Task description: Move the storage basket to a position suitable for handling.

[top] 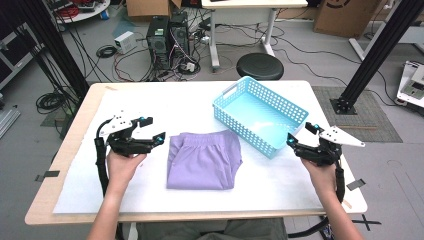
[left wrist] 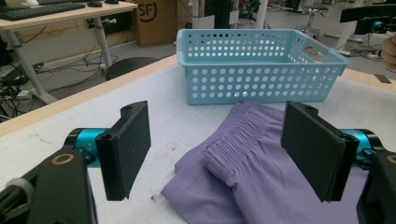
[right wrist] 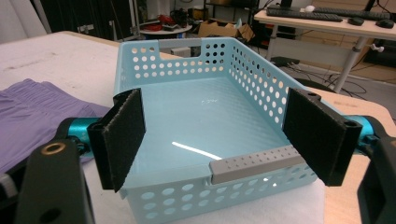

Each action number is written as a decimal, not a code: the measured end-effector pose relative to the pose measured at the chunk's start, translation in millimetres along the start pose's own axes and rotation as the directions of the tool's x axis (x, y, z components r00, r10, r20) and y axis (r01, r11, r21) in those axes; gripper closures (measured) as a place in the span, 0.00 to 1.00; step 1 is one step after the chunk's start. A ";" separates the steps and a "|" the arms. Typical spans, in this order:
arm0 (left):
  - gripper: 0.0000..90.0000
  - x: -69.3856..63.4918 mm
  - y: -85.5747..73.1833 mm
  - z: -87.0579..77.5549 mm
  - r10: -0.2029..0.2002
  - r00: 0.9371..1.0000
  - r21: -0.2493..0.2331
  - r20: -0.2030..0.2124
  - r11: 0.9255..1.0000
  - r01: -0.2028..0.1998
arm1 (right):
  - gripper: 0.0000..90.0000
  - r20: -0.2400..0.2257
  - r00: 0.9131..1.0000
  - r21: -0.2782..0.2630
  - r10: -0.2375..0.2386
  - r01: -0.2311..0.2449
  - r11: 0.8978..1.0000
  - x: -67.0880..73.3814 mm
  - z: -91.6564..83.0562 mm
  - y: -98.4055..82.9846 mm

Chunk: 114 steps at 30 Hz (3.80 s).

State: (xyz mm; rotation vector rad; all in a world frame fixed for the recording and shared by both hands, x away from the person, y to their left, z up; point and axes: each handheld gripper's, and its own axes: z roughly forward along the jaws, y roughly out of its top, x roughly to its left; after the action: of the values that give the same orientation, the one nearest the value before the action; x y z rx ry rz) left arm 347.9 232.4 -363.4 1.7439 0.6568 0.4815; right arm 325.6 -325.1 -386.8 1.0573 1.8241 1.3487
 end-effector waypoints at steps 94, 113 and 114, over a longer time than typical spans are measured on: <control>0.25 -23.6 10.0 72.9 0.027 0.985 0.073 0.173 0.997 -0.040 | 0.41 0.190 0.972 0.226 0.141 -0.183 0.957 6.6 58.2 -29.1; 0.25 -22.0 8.0 73.7 0.024 0.985 0.083 0.170 0.996 -0.038 | 0.42 0.196 0.965 0.219 0.176 -0.218 0.951 -2.0 62.6 -22.8; 0.25 -20.6 8.1 74.2 0.027 0.985 0.079 0.173 0.996 -0.041 | 0.39 0.194 0.966 0.207 0.170 -0.209 0.956 -0.7 58.8 -22.6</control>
State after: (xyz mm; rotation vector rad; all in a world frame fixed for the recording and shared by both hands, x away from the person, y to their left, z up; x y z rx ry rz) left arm 380.1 163.0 -374.7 1.8538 0.5306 0.3265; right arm 370.4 -302.4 -424.9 1.4571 1.8105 1.1300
